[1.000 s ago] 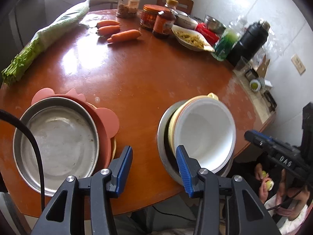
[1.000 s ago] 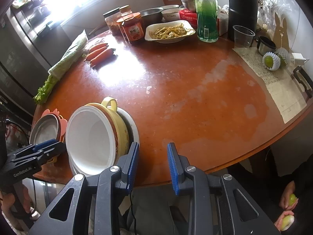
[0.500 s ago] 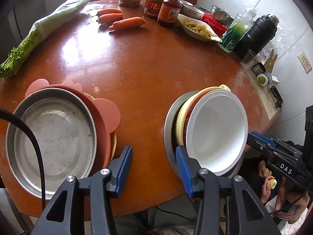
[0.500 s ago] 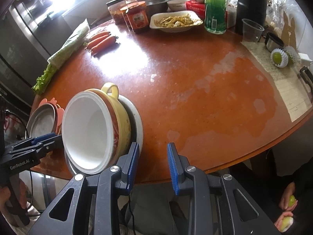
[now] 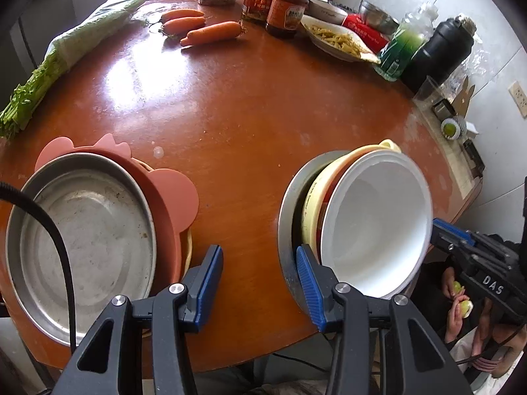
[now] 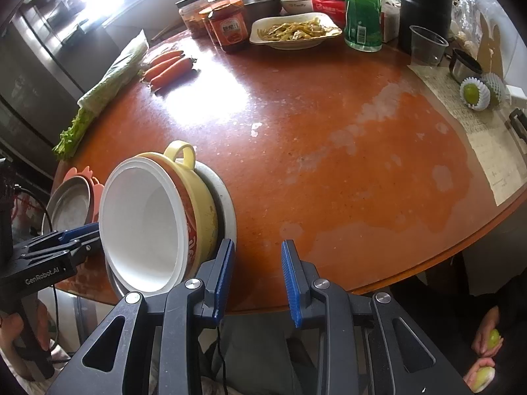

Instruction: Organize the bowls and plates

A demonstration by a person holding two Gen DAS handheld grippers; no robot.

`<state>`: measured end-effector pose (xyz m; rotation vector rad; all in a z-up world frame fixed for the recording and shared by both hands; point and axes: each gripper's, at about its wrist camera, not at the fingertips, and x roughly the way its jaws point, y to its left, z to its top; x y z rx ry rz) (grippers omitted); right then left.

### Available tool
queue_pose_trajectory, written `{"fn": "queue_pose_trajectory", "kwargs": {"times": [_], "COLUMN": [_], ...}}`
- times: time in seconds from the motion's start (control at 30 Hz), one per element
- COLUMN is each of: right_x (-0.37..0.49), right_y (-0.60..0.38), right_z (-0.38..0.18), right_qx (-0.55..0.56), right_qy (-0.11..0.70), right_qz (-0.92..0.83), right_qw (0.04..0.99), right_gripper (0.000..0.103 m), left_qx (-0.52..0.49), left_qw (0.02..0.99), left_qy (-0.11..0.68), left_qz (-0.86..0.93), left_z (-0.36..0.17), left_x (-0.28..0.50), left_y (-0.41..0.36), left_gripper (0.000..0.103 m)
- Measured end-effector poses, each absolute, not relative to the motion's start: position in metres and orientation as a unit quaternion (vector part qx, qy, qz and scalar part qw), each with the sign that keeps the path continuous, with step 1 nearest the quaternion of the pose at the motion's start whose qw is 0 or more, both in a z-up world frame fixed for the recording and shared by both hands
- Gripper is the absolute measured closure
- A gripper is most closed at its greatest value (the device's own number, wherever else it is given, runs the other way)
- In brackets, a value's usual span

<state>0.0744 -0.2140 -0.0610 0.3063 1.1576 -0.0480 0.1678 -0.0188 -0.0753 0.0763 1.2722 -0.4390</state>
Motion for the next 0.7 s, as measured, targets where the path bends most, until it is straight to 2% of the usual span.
{"fn": "queue_pose_trajectory", "kwargs": {"times": [0.7], "right_x": [0.083], "right_y": [-0.209], "right_z": [-0.064], "right_qx": [0.165], "right_qy": [0.553], "right_qz": [0.012], "right_qw": [0.816], "right_gripper": [0.073], "left_qx": [0.032], "left_qw": [0.775], "left_qy": [0.598], "left_qz": [-0.203], "left_z": [-0.081], "left_x": [0.174], "left_y": [-0.020], "left_gripper": [0.057]}}
